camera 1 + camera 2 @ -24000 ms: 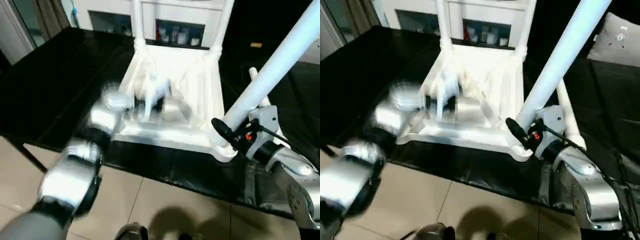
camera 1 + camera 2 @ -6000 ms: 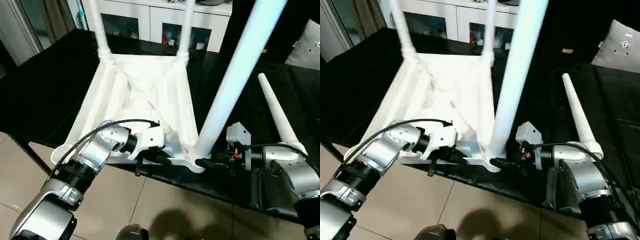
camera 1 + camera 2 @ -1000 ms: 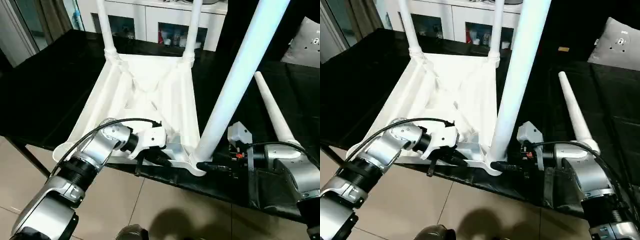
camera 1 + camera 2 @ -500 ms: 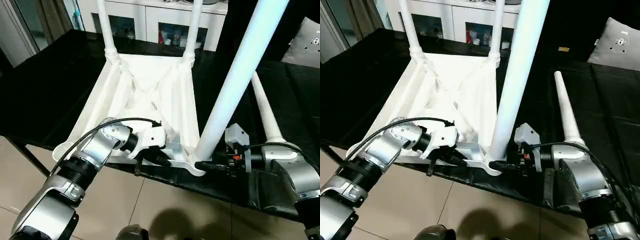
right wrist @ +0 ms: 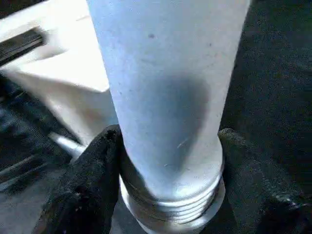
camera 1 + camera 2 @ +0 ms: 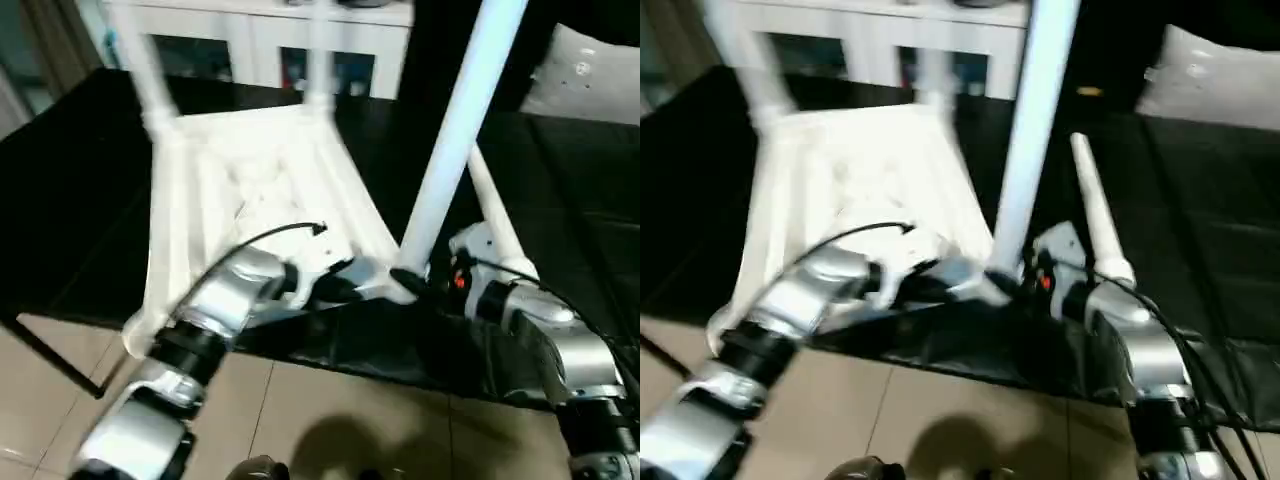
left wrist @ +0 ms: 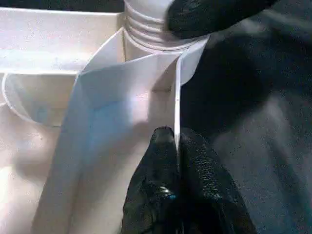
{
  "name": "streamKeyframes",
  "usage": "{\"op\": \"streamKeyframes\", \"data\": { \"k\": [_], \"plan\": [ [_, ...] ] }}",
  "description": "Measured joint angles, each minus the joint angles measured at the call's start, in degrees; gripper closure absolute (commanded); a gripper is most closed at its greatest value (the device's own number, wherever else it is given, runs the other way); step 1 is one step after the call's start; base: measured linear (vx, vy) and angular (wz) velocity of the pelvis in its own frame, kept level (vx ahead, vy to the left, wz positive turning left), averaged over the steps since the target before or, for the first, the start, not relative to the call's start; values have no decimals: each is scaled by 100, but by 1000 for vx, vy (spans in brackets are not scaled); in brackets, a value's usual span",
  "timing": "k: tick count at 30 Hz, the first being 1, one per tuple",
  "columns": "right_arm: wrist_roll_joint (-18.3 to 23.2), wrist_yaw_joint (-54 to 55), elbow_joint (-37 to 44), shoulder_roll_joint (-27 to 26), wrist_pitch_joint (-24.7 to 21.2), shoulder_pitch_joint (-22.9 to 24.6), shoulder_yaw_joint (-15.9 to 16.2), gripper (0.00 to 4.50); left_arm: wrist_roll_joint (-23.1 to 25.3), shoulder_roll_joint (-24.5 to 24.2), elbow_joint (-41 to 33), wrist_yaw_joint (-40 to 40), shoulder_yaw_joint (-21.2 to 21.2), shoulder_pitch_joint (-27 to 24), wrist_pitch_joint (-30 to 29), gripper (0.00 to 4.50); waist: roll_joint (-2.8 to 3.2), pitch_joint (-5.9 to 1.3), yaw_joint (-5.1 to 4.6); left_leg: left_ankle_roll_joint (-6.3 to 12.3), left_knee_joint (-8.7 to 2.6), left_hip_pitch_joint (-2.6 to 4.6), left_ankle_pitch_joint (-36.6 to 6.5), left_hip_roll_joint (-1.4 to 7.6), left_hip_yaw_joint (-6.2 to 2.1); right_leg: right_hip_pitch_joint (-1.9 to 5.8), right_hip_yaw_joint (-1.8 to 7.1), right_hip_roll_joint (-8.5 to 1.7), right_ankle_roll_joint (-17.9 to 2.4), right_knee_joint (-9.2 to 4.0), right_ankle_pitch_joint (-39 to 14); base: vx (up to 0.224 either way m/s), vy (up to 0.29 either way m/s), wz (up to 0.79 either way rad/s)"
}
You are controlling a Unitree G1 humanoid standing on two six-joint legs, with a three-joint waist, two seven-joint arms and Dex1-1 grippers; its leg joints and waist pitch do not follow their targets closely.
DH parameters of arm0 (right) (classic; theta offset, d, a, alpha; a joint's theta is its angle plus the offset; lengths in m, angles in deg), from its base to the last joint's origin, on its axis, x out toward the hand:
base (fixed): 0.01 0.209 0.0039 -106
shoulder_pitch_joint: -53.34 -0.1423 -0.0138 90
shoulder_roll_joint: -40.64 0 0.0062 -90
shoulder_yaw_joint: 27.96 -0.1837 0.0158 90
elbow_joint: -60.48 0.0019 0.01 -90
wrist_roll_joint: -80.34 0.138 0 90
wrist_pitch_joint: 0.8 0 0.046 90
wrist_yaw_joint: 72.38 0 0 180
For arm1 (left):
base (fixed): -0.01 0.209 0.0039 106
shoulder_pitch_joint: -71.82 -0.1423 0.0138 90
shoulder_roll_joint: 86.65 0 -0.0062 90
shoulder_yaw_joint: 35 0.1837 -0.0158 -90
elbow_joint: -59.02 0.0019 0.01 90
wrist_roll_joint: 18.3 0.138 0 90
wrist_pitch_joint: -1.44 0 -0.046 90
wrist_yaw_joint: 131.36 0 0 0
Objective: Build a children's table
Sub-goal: Rotate leg to tighten
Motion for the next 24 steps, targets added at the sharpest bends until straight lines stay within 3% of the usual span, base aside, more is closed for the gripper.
{"op": "streamKeyframes", "data": {
  "k": [4, 5, 10, 15, 16, 19, 24],
  "plan": [
    [-229, 1007, -1, -444, -180, -165, -167, 185, 114, 413, 49, 791, -125, 36, -204, 450, 5, -2, -4, -5, -18, -6, 3, 0, 0, -11, 0, 2, -4, -1, -8, 0, 0, 0],
    [-273, 1143, -5, -509, -161, -166, -191, 130, 136, 476, 48, 901, -126, 36, -236, 450, 6, -3, 3, -5, -19, -6, 3, 0, 0, -11, 0, 2, -7, -2, -12, 0, 0, 0],
    [-385, 1275, -39, -583, -7, -164, -197, 87, 219, 554, 19, 1014, -88, 45, -246, 450, 6, -3, 6, 0, -21, -10, -4, 0, 0, -12, 1, 2, -16, -3, -17, 0, 0, 0],
    [-317, 958, -47, -464, 176, -107, -171, 65, 259, 369, -75, 770, 59, 43, -82, 450, 16, 4, 11, -1, -25, -19, -5, 0, 0, -23, -1, 2, -29, -2, -12, 0, 0, 0],
    [-312, 875, -54, -370, 211, -104, -162, 36, 260, 317, -75, 710, 78, 40, -14, 450, 17, 4, 10, -1, -25, -20, -5, 0, 0, -24, 0, 2, -30, -2, -11, 0, 0, 0],
    [-133, 260, -64, -78, 479, -30, -97, 22, 225, 28, -91, 318, 176, 9, 307, 450, 23, 9, 29, -2, -25, -22, -4, 0, 0, -26, -2, 2, -29, -1, -12, 0, 0, 0],
    [73, -750, -54, 518, 716, -28, -53, 11, 108, -429, -91, -404, 236, -60, 801, 450, 31, 13, 160, -2, -20, -20, -4, 0, 0, -19, -3, 2, -5, -1, -25, 0, 0, 0]
  ]
}}
